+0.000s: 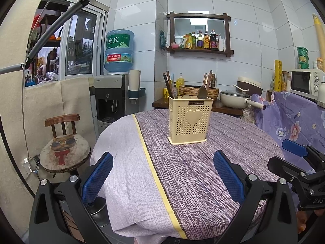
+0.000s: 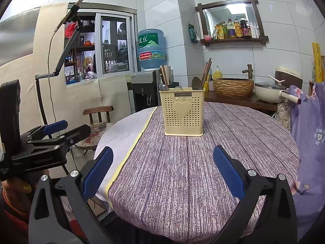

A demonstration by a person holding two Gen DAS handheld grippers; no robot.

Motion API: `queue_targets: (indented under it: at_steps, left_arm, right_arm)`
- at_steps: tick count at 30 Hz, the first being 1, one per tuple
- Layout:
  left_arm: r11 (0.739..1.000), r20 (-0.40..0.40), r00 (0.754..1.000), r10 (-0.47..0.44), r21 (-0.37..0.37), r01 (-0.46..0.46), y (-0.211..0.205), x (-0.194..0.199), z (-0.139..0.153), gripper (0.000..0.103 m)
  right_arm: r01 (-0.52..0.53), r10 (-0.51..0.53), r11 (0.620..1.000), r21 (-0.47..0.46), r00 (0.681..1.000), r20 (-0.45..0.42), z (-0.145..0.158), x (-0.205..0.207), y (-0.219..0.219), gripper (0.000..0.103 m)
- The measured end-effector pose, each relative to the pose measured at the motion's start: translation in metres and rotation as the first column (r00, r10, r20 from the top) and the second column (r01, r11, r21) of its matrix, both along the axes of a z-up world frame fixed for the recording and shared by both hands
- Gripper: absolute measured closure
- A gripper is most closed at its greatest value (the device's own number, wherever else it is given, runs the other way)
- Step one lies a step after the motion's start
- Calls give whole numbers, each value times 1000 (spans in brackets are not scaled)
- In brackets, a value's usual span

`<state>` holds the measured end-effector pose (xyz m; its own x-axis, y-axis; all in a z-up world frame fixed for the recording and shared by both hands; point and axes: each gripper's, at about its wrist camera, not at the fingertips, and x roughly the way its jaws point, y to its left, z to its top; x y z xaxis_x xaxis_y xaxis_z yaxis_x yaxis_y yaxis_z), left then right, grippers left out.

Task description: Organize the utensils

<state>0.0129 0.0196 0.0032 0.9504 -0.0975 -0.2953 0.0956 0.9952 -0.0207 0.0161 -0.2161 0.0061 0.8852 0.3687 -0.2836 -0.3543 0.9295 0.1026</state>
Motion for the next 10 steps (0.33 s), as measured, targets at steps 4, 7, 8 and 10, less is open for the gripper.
queue_targets:
  at_steps: [4,7,8,10]
  left_arm:
    - [1000,-19,1000,-6,-18,5,6,4,2,5]
    - [1000,-17,1000,-4,-4,4,6,4,2,5]
    - [1000,-15,1000,-8,-6,7,6,4,2,5]
    - [1000,-15,1000,-12,-18,12,7,5,1,5]
  right_arm:
    - [0,0,1000,1,1000,-2,0,0,-1,6]
    - [0,0,1000,0,1000,-2,0,0,-1,6]
    - [0,0,1000,1,1000,-3,0,0,-1,6]
    - [-1,1,1000,2,1000,-3,0,0,-2,6]
